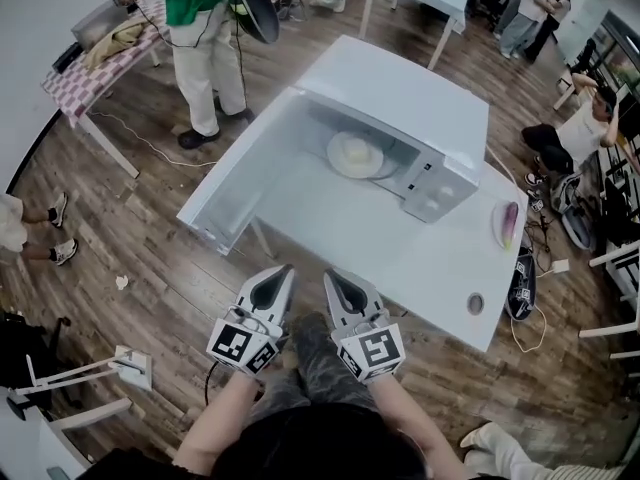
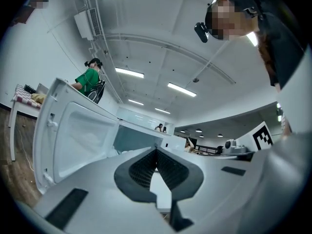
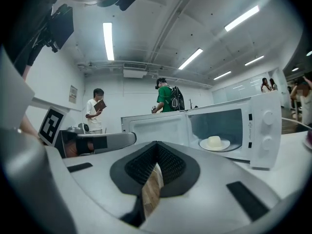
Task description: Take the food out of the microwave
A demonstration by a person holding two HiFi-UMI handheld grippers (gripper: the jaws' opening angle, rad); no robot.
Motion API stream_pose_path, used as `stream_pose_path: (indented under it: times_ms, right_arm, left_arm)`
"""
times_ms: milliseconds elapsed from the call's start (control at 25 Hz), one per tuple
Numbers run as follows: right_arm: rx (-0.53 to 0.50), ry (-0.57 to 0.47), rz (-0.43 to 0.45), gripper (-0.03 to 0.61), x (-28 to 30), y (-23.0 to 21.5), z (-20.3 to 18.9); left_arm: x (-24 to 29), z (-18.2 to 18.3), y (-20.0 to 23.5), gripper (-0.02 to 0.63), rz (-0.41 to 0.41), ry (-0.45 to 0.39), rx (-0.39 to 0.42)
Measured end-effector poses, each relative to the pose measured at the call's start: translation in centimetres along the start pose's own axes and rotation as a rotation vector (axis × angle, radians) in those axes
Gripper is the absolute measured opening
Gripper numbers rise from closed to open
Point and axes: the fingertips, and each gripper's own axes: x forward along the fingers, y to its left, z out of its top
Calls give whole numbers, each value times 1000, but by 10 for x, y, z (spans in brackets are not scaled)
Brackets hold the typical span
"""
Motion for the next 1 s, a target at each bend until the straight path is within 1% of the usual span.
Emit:
stream_pose_path:
  times_ms: [200,400,560,680,800,1000]
  right_arm:
    - [18,-5,-12,15,36,-38,5]
    - [37,-8,-63,15,59,-86,8]
    - [47,7,-95,15,70,-119,5]
    - [65,17,-140,15,77,-138,3]
    - [112,34,-175,15,84,-149,-4]
    - [161,74,-192,15,92,-156,-14]
  left_arm:
    - [52,1,23,9,-25,13,7]
    - [108,-4,37,9,-63,35,8]
    - [143,-14,40,9,-82,45,3]
    - [159,-19,42,9,-86,59,6]
    - [168,-23,46,9,-87,71,-3]
    - [181,-32,53,9,-102,106,-14]
